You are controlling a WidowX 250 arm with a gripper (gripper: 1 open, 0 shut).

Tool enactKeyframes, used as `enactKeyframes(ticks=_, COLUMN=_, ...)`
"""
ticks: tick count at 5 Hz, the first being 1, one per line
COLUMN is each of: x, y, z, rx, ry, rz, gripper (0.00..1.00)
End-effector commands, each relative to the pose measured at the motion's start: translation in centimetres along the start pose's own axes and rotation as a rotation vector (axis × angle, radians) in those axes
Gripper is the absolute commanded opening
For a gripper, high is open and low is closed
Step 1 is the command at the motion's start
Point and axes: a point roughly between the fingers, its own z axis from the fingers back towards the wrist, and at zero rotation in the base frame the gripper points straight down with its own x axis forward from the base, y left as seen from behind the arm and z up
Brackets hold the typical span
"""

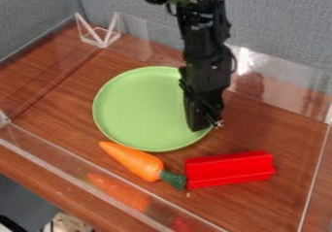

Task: Put the red object on the left side

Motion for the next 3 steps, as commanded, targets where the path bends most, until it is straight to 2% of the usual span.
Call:
enactKeyframes(ticks=1, x=1.8, y=0.1, z=2.8, rx=0.037, ry=-0.021, rz=-0.034, gripper=0.00)
enactKeyframes(ticks=3, x=2.6, y=-0.4, z=5.2, rx=0.054, ry=0.003, rz=-0.073, gripper=0.00)
